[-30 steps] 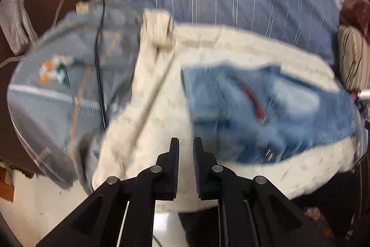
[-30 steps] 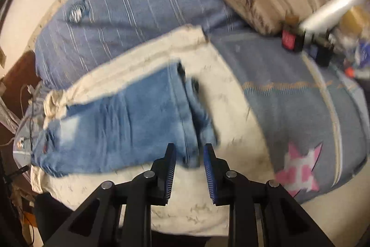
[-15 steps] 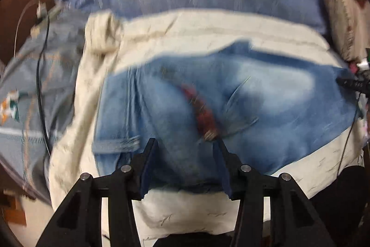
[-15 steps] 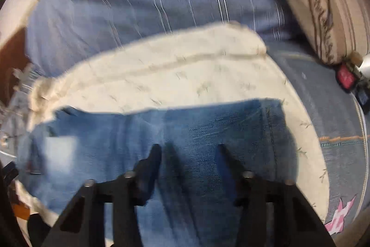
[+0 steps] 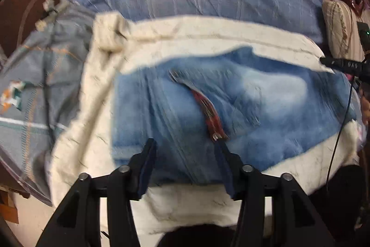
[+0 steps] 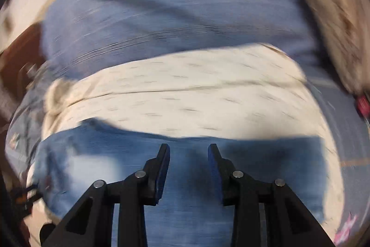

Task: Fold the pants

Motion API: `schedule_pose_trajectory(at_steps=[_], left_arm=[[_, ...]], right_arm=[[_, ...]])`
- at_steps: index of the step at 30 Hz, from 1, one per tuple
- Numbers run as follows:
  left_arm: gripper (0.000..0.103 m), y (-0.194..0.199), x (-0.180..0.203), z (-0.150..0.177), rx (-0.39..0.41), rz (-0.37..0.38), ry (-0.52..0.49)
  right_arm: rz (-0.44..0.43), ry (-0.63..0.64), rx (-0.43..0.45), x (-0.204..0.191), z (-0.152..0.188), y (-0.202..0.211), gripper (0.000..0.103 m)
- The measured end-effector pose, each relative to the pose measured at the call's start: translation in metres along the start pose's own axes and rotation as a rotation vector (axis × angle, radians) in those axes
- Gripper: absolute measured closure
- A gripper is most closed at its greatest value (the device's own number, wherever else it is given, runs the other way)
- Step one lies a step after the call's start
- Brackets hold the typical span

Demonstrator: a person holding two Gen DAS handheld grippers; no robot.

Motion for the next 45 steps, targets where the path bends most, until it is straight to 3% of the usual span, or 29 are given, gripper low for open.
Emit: schedule_pose_trajectory(at_steps=[3,5,7,10,13,17,20,22,27,33,38,41,45], left_arm=[[0.037,0.001,-0.010,-0.003,0.033,-0.102,-0.002],[0.030,-0.006,-0.018,0.001,0.010,-0.162,-0.011],[0.030,-0.015,-0.025,0.010,-0.047,-0.206,-0.006],[0.030,-0.027,-0.030,0.024,-0.106,-0.189,-0.003],[0.029,-0.034,-0.031,0.041,-0.138,-0.161,-0.010],[0.028,-0.032,-0.036,0.043,-0.137,-0.128,0.013],[0.028,-0.023,-0.039,0.037,-0.141,-0.128,0.034],[0.028,-0.014,-0.037,0.030,-0.103,-0.134,0.030],[0.028,0.002,-0.020,0.007,-0.022,-0.111,-0.001],[0.028,-0.040,0.002,0.018,-0.152,-0.136,-0.108],[0.024,-0.036,-0.001,0.017,-0.179,-0.158,-0.107],[0.024,-0.019,0.009,0.006,-0.145,-0.182,-0.121],[0.024,-0.003,0.043,-0.015,-0.067,-0.135,-0.158]], right_arm=[[-0.070,0.075,-0.050,-0.056,0.006,-0.023,0.065],[-0.100,0.101,-0.081,-0.082,0.013,-0.040,0.065],[-0.109,0.104,-0.111,-0.104,0.021,-0.056,0.065],[-0.090,0.094,-0.163,-0.120,0.027,-0.087,0.065],[-0.014,0.095,-0.207,-0.124,0.032,-0.117,0.066],[0.042,0.106,-0.162,-0.126,0.024,-0.132,0.066],[0.015,0.036,-0.156,-0.118,0.015,-0.128,0.066],[-0.007,0.011,-0.112,-0.112,0.011,-0.116,0.066],[-0.020,0.021,-0.055,-0.078,0.015,-0.058,0.065],[0.088,-0.009,-0.113,0.012,0.048,-0.002,0.065],[0.186,-0.033,-0.167,0.091,0.091,0.036,0.065],[0.156,-0.092,-0.160,0.123,0.108,0.057,0.065],[0.126,-0.139,-0.068,0.138,0.097,0.083,0.065]])
Point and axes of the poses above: each gripper's, at about its wrist camera, not at the fingertips, and y roughly against the way its jaws point, x to its right, z to its underside, the point moved 2 cm from there along -y, roughly the way its jaws point, and after that the axes turned 14 degrees about x, right-handed, at the moved point
